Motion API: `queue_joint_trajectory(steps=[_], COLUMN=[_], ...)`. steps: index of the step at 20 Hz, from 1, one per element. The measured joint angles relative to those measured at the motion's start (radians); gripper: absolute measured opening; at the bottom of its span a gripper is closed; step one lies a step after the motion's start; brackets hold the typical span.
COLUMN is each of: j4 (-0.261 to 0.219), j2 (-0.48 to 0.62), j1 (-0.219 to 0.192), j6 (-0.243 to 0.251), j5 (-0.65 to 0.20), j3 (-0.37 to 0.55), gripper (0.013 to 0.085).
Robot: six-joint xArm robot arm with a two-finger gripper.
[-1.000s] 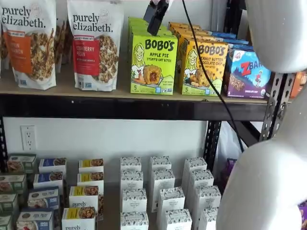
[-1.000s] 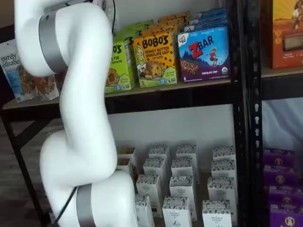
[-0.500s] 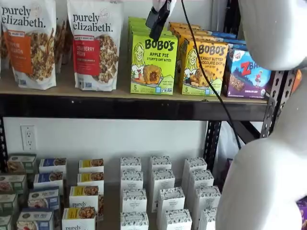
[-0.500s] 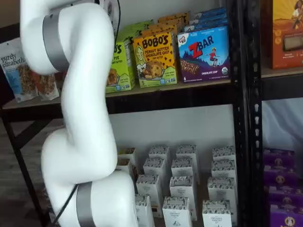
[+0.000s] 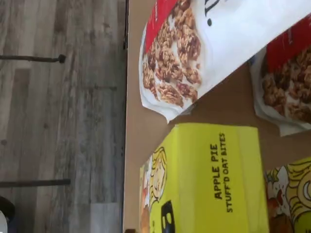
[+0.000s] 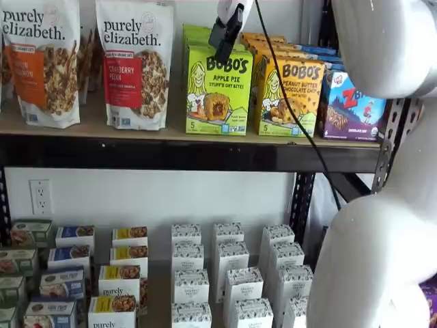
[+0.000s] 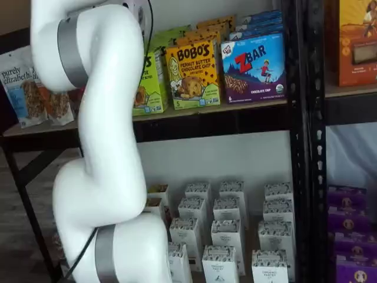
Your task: Pick the green box on the top shelf, the fourth from the left
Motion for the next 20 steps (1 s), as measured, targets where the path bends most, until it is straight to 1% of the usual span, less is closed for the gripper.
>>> queue_joint_trajectory(steps=[4, 6, 10, 14, 18, 20], j4=[-0.010, -0.024, -0.040, -0.046, -0.050, -0.048], j2=[0.007, 0.008, 0.001, -0.003, 0.002, -0.003], j1=[0.000, 0.003, 0.007, 0.009, 0.009, 0.009], j6=[-0.003, -0.003, -0.004, -0.007, -0.008, -0.009], j5=[0.005, 0.005, -0.013, -0.024, -0.009, -0.017], j3=[-0.001, 0.003, 0.026, 0.042, 0.039, 0.049], gripper=[0.0850, 0.0850, 0.0850, 0.0850, 0.0850, 0.0850])
